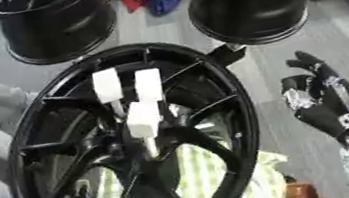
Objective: Pull the pin out of the wheel hub.
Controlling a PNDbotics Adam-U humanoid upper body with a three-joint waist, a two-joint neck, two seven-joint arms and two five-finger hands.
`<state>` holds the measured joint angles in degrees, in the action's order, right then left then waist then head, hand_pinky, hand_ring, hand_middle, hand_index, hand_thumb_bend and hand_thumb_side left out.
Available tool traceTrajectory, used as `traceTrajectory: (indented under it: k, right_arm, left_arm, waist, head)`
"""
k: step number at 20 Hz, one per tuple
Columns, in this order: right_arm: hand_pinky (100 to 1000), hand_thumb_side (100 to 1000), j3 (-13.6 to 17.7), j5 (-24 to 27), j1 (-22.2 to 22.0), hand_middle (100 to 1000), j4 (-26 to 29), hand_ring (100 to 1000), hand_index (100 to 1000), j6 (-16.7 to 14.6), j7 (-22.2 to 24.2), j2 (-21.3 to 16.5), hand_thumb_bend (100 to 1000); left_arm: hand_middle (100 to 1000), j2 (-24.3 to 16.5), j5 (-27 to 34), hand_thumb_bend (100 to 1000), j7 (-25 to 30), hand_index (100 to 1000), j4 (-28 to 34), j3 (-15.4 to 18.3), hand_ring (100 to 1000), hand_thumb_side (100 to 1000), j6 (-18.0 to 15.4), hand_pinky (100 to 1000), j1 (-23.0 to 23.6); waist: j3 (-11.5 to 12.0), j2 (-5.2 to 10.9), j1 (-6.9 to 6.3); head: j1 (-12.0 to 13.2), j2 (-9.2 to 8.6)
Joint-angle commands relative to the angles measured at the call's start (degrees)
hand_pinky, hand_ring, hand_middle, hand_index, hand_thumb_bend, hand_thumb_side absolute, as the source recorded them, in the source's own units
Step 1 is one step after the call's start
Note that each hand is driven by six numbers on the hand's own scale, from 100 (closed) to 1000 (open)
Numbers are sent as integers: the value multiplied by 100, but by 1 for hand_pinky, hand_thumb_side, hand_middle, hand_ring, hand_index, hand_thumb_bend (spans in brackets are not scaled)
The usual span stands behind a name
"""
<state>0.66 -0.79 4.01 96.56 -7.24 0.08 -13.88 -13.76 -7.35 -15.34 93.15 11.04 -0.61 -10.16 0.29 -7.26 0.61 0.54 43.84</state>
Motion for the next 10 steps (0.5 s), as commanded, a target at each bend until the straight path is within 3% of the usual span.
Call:
traceTrajectory:
  k: [1,10]
  right_arm:
    - [825,269,13,24,60,856,49,747,954,-22,19,-60,100]
    - [825,266,11,31,73,856,61,747,955,-27,28,-54,100]
  left_arm:
    - [687,98,78,270,-29,750,172,-36,738,616,-62,510,-23]
    - [672,318,121,254,-2,748,178,-80,724,615,-95,505,-69]
  waist:
    - [-18,43,-5]
    - [-12,38,-2]
  head:
    - [0,28]
    - [-2,28]
